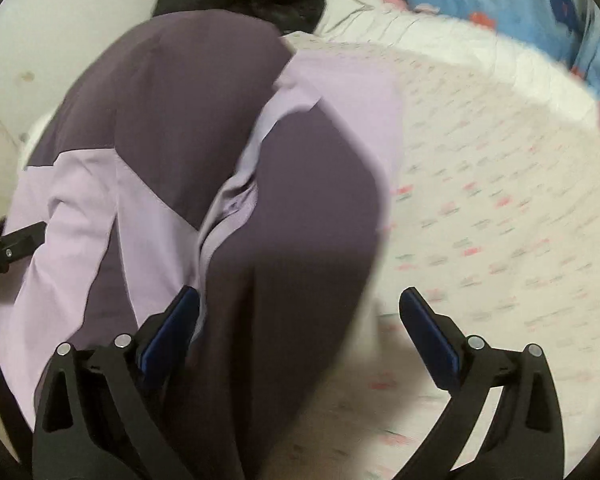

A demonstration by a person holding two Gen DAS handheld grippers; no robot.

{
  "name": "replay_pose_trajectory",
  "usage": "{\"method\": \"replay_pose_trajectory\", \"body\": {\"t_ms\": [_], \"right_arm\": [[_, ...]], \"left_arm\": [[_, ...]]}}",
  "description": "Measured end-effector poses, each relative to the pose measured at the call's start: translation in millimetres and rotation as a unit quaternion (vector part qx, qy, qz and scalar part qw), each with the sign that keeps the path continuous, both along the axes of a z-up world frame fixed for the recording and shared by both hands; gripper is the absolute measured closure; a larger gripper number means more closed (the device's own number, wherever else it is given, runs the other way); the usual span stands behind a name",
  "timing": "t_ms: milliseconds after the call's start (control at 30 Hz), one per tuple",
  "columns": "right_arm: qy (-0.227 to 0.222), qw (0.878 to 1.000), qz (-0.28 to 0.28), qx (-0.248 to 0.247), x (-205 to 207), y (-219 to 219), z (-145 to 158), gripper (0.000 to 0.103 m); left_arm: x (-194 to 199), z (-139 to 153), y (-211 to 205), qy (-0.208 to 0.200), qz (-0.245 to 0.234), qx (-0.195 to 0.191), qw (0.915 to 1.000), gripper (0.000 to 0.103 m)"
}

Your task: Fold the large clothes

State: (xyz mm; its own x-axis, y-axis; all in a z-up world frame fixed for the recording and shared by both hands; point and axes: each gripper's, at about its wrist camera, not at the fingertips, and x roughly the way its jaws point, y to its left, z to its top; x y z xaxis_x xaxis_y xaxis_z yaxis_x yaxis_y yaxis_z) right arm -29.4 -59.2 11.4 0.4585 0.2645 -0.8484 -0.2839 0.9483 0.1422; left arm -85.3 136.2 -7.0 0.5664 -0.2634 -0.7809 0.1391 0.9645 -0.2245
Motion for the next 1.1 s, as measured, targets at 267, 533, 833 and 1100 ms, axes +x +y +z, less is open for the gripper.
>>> {"method": "replay_pose_trajectory", "body": {"t_ms": [267, 533, 833, 1100], "right_arm": [[-0.062, 0.99, -0.04, 0.117, 57, 36, 58, 0.007], [-0.059, 0.968, -0.134, 0.202, 40, -2, -33, 0.007], [-0.068, 0.989, -0.085, 0.097, -3, 13, 33, 0.007], [-0.005, 0.979, -0.108, 0.171, -47, 1, -53, 0.007]], "left_arm": [[-2, -2, 1, -0.012, -0.002, 0.01, 0.9999, 0.005], [-18, -2, -21, -0.049, -0.044, 0.061, 0.996, 0.005], [-13, -3, -5, -0.048, -0.03, 0.032, 0.9979, 0.005], [-18, -5, -19, -0.059, -0.041, 0.066, 0.9952, 0.005]]}}
